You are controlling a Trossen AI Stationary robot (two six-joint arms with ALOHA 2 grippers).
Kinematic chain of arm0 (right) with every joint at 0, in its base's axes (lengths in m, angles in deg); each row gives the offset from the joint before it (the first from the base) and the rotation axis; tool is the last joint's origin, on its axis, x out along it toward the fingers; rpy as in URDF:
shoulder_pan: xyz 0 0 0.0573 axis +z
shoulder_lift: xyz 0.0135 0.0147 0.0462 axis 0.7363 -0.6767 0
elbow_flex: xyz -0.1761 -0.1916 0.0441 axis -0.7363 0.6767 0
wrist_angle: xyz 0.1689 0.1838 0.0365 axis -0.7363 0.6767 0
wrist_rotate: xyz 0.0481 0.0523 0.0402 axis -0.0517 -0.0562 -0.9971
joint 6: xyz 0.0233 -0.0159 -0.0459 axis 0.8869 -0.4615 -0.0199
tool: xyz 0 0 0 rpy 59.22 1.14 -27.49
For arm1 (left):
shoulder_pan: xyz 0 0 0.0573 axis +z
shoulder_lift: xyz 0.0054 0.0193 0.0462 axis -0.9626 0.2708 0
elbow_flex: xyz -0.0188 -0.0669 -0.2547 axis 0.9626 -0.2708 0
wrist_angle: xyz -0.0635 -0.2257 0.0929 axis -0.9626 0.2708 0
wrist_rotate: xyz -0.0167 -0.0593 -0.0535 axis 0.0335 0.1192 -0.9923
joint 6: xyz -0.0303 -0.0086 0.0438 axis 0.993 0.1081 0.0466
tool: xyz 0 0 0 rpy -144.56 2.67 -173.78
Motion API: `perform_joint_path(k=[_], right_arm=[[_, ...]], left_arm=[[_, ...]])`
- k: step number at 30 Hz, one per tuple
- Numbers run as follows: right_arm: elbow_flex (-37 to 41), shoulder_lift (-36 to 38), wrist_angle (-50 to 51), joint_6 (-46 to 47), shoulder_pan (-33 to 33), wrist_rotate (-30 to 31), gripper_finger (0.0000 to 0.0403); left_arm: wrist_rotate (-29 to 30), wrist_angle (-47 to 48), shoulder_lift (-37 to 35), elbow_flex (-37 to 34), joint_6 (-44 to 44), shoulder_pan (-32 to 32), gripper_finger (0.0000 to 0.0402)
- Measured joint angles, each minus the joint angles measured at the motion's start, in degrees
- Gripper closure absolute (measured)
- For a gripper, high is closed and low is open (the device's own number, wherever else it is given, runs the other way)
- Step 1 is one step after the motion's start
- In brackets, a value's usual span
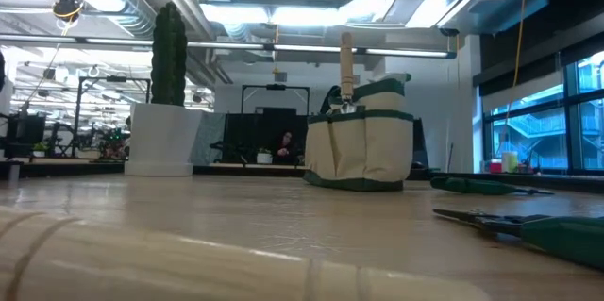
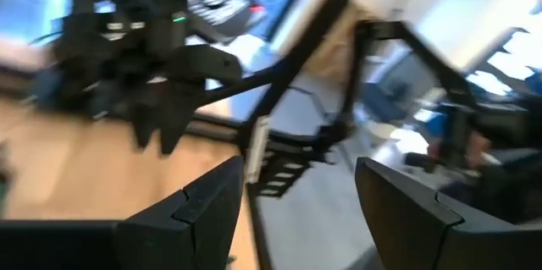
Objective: Pick & Place Garden tools in Gardening bag
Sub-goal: Put the top fruit pruner into the gardening bag
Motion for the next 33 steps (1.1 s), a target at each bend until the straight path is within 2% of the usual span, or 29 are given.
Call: perform_joint_path(k=[3,7,10,13,16,19,22,25,27,33], right_arm=[[0.0,-0.24,8.28,1.61,0.0,-2.81,0.0202],[0.0,-0.3,17.97,1.47,-0.48,-3.99,0.0202],[0.02,-0.3,23.71,-2.32,-1.86,-4.03,0.0202],[2.06,-0.26,23.64,-10.06,-4.85,-4.86,0.0202],[8.45,0.58,14.38,-18.06,-9.97,-12.49,0.0202],[17.91,1.5,-5.23,-24.53,-13.35,-19.78,0.0202],[25.68,2.97,-28.41,-26.8,-14.03,-23.63,0.0202],[29.55,5.05,-44.19,-25.03,-13.99,-21.39,0.0202],[30.37,7.33,-49.54,-25.39,-13.88,-18.0,0.0202],[30.42,14.79,-50.23,-27.44,-15.09,-11.51,0.0202]], left_arm=[[7.19,3.79,0.27,0.0,3.2,-2.02,0.0178],[13.37,7.85,1.87,0.0,10.35,-3.07,0.0178],[14.71,10.18,3.41,0.0,16.47,-2.63,0.0178],[14.71,13.17,5.6,0.0,21.49,-1.63,0.0178],[12.12,13.05,7.78,0.0,25.46,-0.28,0.0178],[7.95,8.57,9.31,0.0,24.37,0.82,0.0178],[5.0,1.71,9.43,0.0,19.53,1.5,0.0178],[4.48,-3.26,8.23,0.0,17.87,2.19,0.0178],[4.74,-6.47,7.31,0.02,17.07,2.87,0.0178],[5.53,-4.11,6.29,0.0,15.16,4.57,0.0178]])
